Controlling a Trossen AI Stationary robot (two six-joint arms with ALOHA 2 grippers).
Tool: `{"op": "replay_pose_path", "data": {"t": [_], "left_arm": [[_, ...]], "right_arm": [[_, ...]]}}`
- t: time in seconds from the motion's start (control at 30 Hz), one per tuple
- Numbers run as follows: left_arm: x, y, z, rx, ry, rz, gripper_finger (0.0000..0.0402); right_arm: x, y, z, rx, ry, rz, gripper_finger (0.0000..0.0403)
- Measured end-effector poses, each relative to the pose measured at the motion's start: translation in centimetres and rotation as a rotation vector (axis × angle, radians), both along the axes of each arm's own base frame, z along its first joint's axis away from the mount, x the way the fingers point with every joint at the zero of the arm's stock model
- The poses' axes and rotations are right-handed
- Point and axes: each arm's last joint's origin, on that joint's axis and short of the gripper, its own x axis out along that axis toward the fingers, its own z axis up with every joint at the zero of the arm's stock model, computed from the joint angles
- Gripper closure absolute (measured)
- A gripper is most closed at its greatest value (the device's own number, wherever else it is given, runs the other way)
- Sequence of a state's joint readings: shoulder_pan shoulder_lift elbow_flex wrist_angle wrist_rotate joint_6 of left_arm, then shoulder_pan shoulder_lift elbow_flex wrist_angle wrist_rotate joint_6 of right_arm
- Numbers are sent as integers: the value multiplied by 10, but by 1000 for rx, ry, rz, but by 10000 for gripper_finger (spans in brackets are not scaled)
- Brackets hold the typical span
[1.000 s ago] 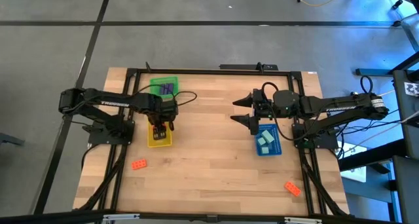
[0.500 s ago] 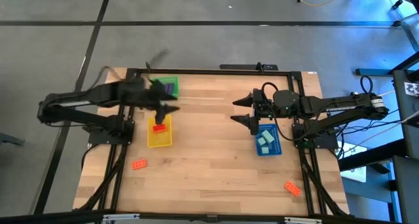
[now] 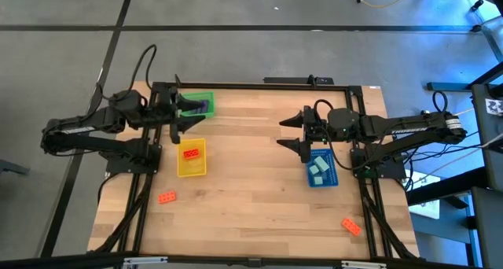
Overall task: Sort & place blocks by color
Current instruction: Put the right orange game piece into the yellow bin
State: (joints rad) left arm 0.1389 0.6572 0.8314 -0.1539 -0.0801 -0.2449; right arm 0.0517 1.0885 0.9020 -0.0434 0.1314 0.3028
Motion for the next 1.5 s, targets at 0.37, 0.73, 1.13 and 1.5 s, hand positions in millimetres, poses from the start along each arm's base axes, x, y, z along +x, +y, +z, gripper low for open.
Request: {"op": "replay_pose_path", "data": {"t": [0.37, 0.73, 1.13, 1.5], "left_arm": [[0, -1, 1, 46, 2, -47, 180], [0, -1, 1, 46, 2, -44, 180], [0, -1, 1, 40, 1, -44, 180], [0, -1, 1, 40, 1, -44, 180]], "right_arm": [[0, 0, 0, -3, 0, -8, 55], [-4, -2, -2, 216, 204, -40, 55], [-51, 80, -56, 698, 1198, -83, 55], [-108, 143, -162, 972, 1598, -216, 55]]}}
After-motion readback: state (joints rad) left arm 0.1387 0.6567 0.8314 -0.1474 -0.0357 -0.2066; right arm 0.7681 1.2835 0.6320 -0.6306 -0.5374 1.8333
